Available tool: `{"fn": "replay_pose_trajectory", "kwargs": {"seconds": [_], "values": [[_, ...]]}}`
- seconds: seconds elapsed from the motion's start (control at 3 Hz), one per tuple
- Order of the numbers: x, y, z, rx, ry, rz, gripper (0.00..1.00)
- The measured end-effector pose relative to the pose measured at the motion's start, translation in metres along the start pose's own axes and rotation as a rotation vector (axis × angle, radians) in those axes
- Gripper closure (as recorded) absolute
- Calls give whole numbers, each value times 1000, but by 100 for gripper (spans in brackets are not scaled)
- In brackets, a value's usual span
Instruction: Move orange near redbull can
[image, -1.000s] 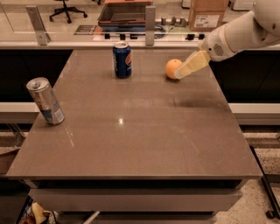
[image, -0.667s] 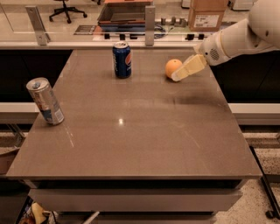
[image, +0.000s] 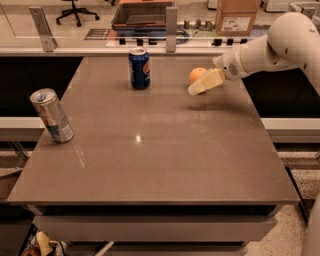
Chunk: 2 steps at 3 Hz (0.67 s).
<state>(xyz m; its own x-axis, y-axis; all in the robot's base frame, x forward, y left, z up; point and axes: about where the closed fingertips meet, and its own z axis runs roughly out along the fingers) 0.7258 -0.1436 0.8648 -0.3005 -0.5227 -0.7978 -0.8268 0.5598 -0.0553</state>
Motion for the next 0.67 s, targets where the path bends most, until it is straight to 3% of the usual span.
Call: {"fn": "replay_pose_trajectory", "kwargs": {"seconds": [0.33,0.67], "values": [[4,-4,19,-16,-20,15,10],[5,-2,23,-22,-19,16,34]]}}
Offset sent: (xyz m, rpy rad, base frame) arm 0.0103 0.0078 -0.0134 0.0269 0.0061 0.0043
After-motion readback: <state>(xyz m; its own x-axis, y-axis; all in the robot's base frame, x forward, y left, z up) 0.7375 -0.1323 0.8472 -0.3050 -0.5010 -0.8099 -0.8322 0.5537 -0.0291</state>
